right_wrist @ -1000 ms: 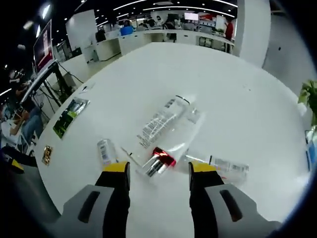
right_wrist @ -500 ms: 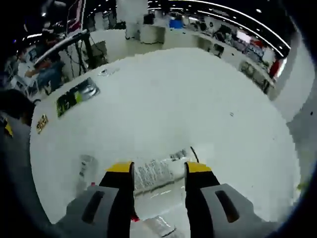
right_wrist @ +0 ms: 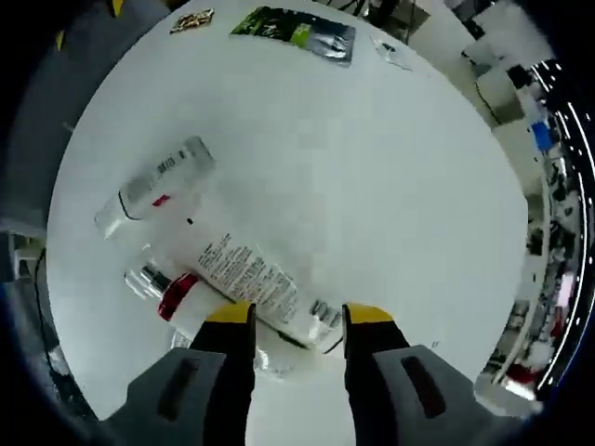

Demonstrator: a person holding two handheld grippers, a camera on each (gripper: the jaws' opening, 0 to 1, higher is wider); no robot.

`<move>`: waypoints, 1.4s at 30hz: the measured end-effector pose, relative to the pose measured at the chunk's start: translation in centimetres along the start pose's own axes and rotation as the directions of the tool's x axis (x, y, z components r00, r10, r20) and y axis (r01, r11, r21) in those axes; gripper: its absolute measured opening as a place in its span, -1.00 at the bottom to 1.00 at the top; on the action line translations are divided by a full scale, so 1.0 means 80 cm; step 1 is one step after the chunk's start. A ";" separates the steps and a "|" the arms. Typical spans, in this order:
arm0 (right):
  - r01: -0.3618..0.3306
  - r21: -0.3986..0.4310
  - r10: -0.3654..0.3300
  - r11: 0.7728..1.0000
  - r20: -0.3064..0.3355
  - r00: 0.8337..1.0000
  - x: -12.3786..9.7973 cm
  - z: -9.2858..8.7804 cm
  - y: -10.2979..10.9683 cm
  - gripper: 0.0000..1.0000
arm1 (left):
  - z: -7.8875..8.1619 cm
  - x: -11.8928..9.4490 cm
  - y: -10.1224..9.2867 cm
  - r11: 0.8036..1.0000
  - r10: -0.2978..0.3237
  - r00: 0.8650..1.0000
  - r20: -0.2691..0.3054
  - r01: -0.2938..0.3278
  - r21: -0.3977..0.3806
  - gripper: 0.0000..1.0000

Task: Arrange the skincare products in the storage area until every visible bottle or jar stands upright without overlapping.

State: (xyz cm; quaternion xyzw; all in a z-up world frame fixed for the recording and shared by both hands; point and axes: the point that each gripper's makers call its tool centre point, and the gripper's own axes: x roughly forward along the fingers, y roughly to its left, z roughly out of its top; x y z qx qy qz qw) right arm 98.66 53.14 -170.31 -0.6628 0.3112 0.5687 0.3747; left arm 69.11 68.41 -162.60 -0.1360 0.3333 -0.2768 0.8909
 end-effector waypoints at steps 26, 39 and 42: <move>-0.110 -0.198 0.084 0.974 -0.135 0.987 0.031 0.011 0.015 -0.31 | -0.009 -0.001 -0.005 1.000 -0.023 0.999 -0.042 0.023 -0.008 -0.09; -0.141 -0.247 0.096 0.959 -0.186 0.978 0.036 0.005 0.012 -0.37 | -0.017 0.002 0.007 1.000 0.025 0.998 -0.061 -0.026 -0.009 -0.10; -0.133 -0.240 0.095 0.961 -0.164 0.982 0.034 0.004 0.013 -0.42 | -0.014 0.001 0.007 1.000 0.027 0.998 -0.050 -0.027 -0.007 -0.10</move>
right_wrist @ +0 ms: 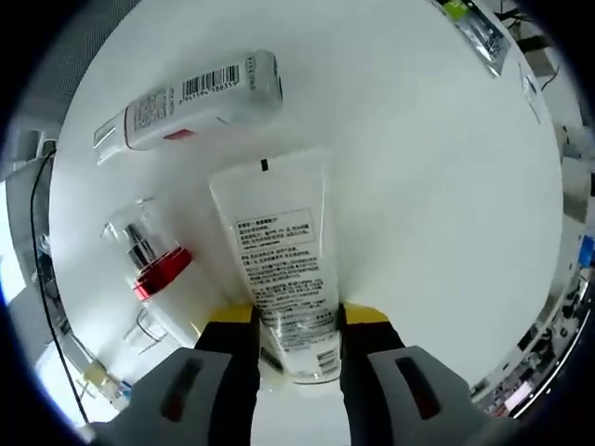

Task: Arrange the skincare products in the storage area until every visible bottle or jar stands upright without overlapping.

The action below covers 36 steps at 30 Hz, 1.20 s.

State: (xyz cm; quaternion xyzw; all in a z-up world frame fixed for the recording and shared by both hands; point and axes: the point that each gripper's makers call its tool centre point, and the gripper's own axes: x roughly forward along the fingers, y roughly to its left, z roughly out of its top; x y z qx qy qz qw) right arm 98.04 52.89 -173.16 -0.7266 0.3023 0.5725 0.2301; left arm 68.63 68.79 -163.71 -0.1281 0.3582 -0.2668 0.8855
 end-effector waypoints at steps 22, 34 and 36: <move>0.124 0.494 -0.275 0.861 0.245 0.930 -0.089 0.024 -0.029 -0.54 | 0.012 -0.009 -0.027 0.993 -0.106 0.994 0.039 0.103 0.056 -0.10; -0.018 0.814 -0.567 0.580 0.420 0.709 -0.214 0.064 -0.020 -0.52 | 0.069 -0.036 -0.021 0.989 -0.144 0.982 0.125 0.137 0.056 -0.02; -0.077 0.848 -0.634 0.524 0.449 0.629 -0.247 0.084 -0.009 -0.52 | 0.100 -0.044 -0.024 0.981 -0.190 0.962 0.196 0.177 0.083 0.06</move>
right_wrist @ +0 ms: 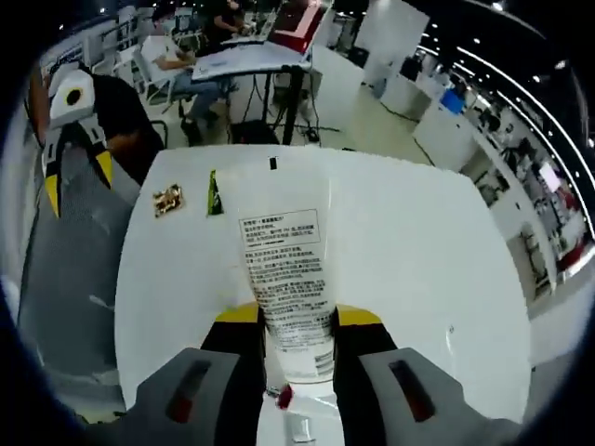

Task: Arrange the skincare products in the storage area until every visible bottle or jar stands upright without overlapping.

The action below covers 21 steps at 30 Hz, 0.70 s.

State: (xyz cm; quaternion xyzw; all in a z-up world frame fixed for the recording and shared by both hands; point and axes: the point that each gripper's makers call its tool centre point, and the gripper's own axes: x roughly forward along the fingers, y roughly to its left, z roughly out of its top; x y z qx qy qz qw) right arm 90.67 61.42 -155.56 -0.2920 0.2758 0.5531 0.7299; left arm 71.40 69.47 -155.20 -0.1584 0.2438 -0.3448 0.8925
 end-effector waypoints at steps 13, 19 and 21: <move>-0.287 0.343 0.087 0.894 0.495 0.864 -0.113 0.108 0.144 -0.49 | 0.076 0.002 -0.059 0.947 -0.296 0.953 0.061 0.285 0.145 0.06; -0.401 0.338 0.155 0.851 0.569 0.808 -0.138 0.134 0.177 -0.48 | 0.099 -0.002 -0.081 0.923 -0.356 0.930 0.095 0.334 0.191 0.06; -0.443 0.302 0.199 0.844 0.592 0.781 -0.146 0.146 0.194 -0.48 | 0.105 -0.005 -0.089 0.913 -0.387 0.917 0.096 0.366 0.181 0.06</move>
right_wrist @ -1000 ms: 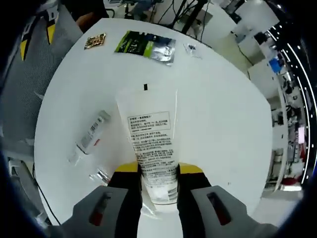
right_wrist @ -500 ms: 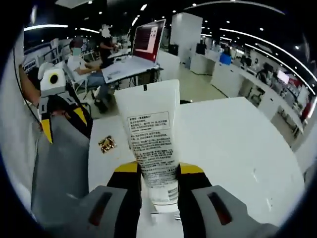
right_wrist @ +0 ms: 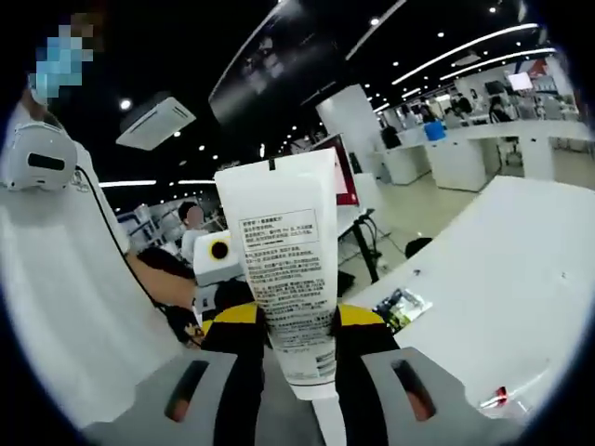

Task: Arrange the skincare products in the storage area until every visible bottle or jar stands upright without overlapping.

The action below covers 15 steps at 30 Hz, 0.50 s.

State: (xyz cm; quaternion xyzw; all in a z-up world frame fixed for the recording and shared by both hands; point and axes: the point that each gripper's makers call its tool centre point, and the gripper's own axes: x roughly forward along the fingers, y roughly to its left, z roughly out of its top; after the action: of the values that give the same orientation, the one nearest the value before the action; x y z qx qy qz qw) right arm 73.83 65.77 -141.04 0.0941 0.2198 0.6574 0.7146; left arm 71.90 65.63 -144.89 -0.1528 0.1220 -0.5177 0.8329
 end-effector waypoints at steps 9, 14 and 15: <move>-0.129 0.011 0.129 0.992 0.006 0.992 0.017 0.005 0.044 -0.46 | 0.011 -0.006 -0.026 0.995 -0.100 0.995 0.006 0.100 -0.019 0.07; -0.205 -0.005 0.205 0.979 0.007 0.979 0.027 0.011 0.066 -0.45 | 0.015 -0.011 -0.040 0.982 -0.165 0.986 0.012 0.165 -0.091 -0.02; -0.218 -0.018 0.218 0.976 0.003 0.976 0.031 0.011 0.070 -0.44 | 0.017 -0.012 -0.042 0.981 -0.172 0.985 0.021 0.173 -0.084 -0.03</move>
State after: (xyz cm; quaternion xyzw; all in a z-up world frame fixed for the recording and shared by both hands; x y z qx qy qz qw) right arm 69.25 69.00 -138.37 0.1131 0.2005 0.7333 0.6397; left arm 69.20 65.29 -142.28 -0.2016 0.1246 -0.5811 0.7785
